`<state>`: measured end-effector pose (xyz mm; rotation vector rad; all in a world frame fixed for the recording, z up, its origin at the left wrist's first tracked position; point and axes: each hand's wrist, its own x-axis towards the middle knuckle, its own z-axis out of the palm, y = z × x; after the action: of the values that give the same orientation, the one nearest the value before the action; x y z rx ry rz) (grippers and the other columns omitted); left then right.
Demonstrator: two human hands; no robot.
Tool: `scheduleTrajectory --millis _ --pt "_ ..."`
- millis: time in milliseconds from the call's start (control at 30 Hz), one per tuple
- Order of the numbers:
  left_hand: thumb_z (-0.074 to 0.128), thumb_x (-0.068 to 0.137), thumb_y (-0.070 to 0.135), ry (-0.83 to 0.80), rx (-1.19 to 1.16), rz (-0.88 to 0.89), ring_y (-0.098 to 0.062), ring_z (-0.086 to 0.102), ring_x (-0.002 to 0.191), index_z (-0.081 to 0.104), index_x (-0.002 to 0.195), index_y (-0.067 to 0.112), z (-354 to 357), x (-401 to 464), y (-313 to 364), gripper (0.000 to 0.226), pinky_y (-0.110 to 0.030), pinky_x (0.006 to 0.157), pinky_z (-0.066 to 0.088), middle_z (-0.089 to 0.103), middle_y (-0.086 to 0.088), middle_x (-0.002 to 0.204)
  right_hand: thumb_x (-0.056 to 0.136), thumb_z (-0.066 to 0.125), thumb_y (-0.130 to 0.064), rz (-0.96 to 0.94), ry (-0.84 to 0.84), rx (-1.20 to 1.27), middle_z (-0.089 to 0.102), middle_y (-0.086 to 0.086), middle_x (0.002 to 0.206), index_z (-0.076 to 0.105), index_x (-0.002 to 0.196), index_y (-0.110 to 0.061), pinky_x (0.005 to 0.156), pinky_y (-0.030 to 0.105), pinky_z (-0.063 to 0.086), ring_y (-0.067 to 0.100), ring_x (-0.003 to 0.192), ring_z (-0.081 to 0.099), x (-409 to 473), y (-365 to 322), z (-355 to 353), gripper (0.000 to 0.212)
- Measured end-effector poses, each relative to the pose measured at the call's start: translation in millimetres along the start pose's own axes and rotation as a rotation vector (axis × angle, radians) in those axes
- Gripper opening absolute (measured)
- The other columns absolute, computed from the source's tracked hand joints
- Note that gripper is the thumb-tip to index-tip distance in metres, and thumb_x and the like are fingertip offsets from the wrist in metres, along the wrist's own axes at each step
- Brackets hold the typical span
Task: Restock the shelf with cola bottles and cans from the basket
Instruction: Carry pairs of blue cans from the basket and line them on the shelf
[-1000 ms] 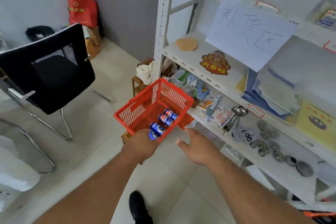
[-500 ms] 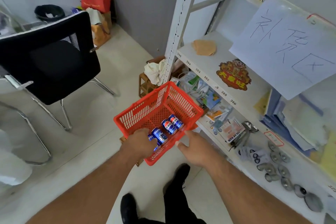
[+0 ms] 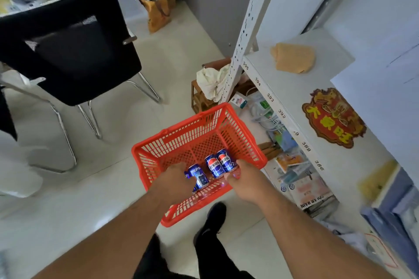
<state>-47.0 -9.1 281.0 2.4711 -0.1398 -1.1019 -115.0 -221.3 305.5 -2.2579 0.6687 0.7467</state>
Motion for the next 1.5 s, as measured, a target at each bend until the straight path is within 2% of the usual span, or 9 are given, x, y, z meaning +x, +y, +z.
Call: scheduleTrajectory --millis 200,300,467,600,767,833,967,1167,1500 --pt "0.061 0.096 0.030 -0.050 -0.232 -0.138 -0.010 0.059 0.065 0.065 0.104 0.014 47.3 60.5 10.5 0.018 -0.026 0.056 0.044 0.065 0.001 0.082 0.095 0.068 -0.035 0.015 -0.056 -0.051 0.066 -0.004 0.111 0.060 0.122 -0.023 0.087 0.034 0.052 0.016 0.091 0.060 86.9 25.1 3.8 0.031" --pt "0.063 0.097 0.039 -0.092 -0.413 -0.233 -0.012 0.061 0.070 0.053 0.142 0.013 80.7 104.6 9.5 0.053 -0.024 0.053 0.042 0.067 -0.002 0.099 0.091 0.072 -0.035 0.047 -0.058 -0.081 0.068 -0.004 0.109 0.062 0.118 -0.024 0.087 0.035 0.053 0.020 0.096 0.065 131.1 37.6 21.1 0.031" --pt "0.077 0.088 0.046 -0.088 -0.649 -0.379 -0.014 0.063 0.071 0.047 0.150 0.006 148.7 179.4 2.0 0.080 -0.018 0.056 0.043 0.072 -0.014 0.119 0.081 0.081 -0.026 0.080 -0.052 -0.103 0.071 0.001 0.106 0.066 0.110 -0.018 0.082 0.033 0.051 0.025 0.099 0.069 205.6 74.3 60.4 0.034" --pt "0.078 0.087 0.039 -0.083 -0.723 -0.473 -0.025 0.070 0.100 0.030 0.160 0.007 191.9 220.8 -4.2 0.093 -0.031 0.078 0.056 0.068 -0.014 0.132 0.078 0.083 -0.023 0.108 -0.070 -0.099 0.073 0.004 0.107 0.067 0.112 -0.014 0.078 0.031 0.050 0.026 0.096 0.070 258.6 107.4 88.0 0.039" --pt "0.077 0.090 0.024 -0.063 -0.788 -0.510 -0.007 0.054 0.064 0.057 0.097 0.017 218.5 248.6 0.0 0.023 -0.025 0.058 0.044 0.059 0.006 0.078 0.080 0.082 -0.024 0.162 -0.101 -0.113 0.073 0.000 0.107 0.065 0.122 -0.022 0.080 0.037 0.059 0.021 0.092 0.071 293.1 136.9 109.2 0.045" --pt "0.077 0.089 0.019 -0.064 -0.819 -0.514 -0.009 0.054 0.058 0.060 0.080 0.020 225.7 257.5 0.9 0.019 -0.025 0.055 0.045 0.063 0.000 0.071 0.080 0.082 -0.026 0.164 -0.112 -0.131 0.072 -0.001 0.105 0.062 0.122 -0.022 0.073 0.032 0.053 0.019 0.089 0.069 301.5 147.2 115.4 0.046" --pt "0.081 0.084 0.017 -0.022 -0.843 -0.522 -0.014 0.065 0.065 0.073 0.095 0.015 235.0 272.7 -1.7 0.014 -0.027 0.059 0.051 0.078 -0.011 0.088 0.076 0.084 -0.027 0.176 -0.146 -0.125 0.072 -0.005 0.103 0.064 0.116 -0.024 0.076 0.033 0.057 0.017 0.088 0.069 318.8 157.0 130.3 0.046" --pt "0.089 0.077 0.029 0.011 -0.839 -0.611 -0.020 0.071 0.082 0.059 0.120 0.015 255.0 294.3 -6.3 0.055 -0.034 0.068 0.056 0.072 -0.004 0.100 0.070 0.084 -0.027 0.163 -0.167 -0.130 0.074 0.000 0.096 0.072 0.107 -0.023 0.083 0.042 0.062 0.022 0.088 0.071 341.5 167.3 150.5 0.039" --pt "0.090 0.069 0.041 0.110 -0.770 -0.660 -0.030 0.067 0.101 0.054 0.124 0.010 253.3 296.2 1.2 0.072 -0.043 0.084 0.060 0.060 -0.007 0.120 0.072 0.082 -0.013 0.256 -0.195 -0.080 0.073 0.005 0.095 0.071 0.105 -0.019 0.060 0.027 0.050 0.023 0.082 0.071 347.5 164.1 153.4 0.035"
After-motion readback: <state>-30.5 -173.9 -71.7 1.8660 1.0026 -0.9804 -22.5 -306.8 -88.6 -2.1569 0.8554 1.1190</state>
